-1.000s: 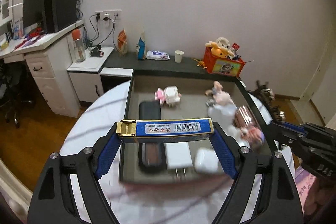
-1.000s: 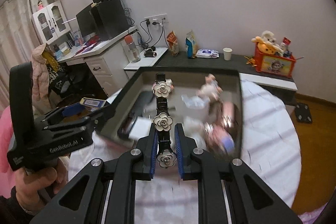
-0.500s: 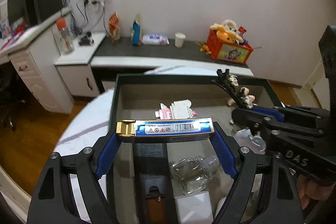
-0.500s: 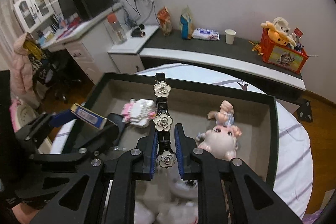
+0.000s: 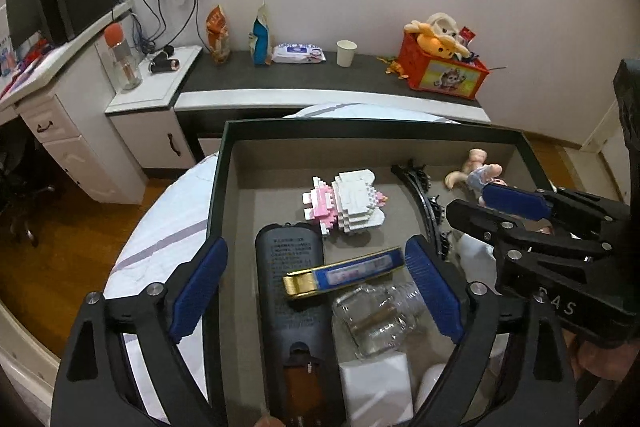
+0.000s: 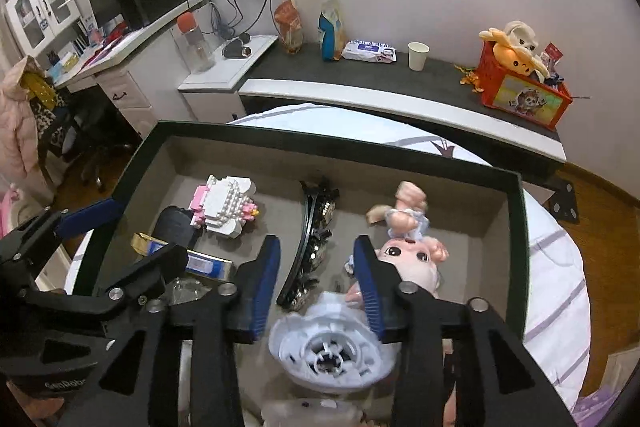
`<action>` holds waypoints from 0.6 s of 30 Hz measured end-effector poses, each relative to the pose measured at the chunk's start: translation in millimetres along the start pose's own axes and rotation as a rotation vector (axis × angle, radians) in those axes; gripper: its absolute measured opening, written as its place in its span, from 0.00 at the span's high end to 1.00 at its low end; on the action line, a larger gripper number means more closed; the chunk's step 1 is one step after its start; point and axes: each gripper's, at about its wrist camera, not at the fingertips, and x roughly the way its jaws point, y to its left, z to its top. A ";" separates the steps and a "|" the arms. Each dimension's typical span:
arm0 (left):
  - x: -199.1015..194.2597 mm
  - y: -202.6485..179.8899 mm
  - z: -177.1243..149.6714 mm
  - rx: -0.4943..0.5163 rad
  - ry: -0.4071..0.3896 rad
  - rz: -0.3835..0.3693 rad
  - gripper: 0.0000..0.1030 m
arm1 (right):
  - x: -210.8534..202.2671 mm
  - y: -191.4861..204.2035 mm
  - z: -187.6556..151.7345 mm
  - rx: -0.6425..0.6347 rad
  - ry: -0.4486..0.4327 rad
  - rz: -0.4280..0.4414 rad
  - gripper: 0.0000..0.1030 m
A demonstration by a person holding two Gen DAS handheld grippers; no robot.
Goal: Organize rigid objects
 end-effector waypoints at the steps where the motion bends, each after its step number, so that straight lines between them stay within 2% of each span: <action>1: -6.0 0.6 -1.4 -0.001 -0.010 -0.004 0.08 | -6.1 -1.2 -2.1 0.006 -0.015 -0.004 0.44; 2: -12.5 2.1 -2.8 -0.005 -0.024 0.000 0.01 | -8.1 -3.0 -2.3 0.014 -0.024 -0.002 0.40; 4: -27.7 6.0 -5.8 -0.013 -0.062 0.020 0.00 | -17.4 -7.0 -5.3 0.040 -0.046 -0.001 0.15; 6: -42.6 10.7 -9.2 -0.023 -0.077 0.005 0.00 | -28.8 -8.0 -9.0 0.052 -0.071 -0.011 0.01; 10: -78.7 13.8 -21.5 -0.029 -0.127 0.018 0.00 | -53.3 -6.2 -19.0 0.077 -0.106 0.029 0.00; 18: -155.7 4.1 -50.0 -0.021 -0.230 0.069 0.00 | -121.8 10.8 -48.7 0.083 -0.202 0.019 0.00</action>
